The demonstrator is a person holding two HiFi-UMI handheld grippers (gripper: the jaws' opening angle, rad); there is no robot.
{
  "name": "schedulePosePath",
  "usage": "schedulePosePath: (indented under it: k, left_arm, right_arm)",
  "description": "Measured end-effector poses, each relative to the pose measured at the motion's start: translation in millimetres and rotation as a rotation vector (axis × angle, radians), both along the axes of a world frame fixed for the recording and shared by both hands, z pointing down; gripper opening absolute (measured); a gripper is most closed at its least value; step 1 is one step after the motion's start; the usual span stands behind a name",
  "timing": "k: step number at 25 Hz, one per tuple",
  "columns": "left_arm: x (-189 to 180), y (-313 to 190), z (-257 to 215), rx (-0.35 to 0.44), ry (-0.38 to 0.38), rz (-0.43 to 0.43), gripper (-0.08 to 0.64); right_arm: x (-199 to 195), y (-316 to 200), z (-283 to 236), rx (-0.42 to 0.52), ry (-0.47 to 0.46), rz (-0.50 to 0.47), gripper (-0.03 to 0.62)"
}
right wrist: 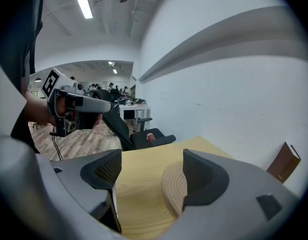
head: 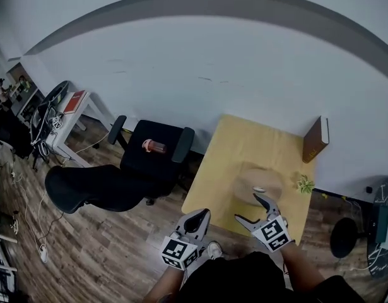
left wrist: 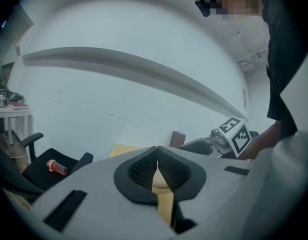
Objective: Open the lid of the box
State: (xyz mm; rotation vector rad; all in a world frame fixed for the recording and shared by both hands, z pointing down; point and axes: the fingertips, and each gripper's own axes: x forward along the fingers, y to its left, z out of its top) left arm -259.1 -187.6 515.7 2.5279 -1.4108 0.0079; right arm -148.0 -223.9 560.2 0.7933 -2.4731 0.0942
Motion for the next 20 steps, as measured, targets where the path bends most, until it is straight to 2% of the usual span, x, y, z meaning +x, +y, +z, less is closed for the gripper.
schedulePosePath:
  k: [6,10,20]
  left_arm:
    - [-25,-11,18,-0.043,0.019,-0.037,0.019]
    - [-30,-22,29,-0.065,0.042,-0.072,0.02]
    - [-33,-41,40,-0.073,0.05,-0.123,0.019]
  right_arm:
    - [9,-26,29,-0.047,0.099,0.006,0.393]
    - [18,-41,55,-0.088,0.233,-0.055,0.394]
    - [46,-52,128,-0.277,0.534,-0.178,0.387]
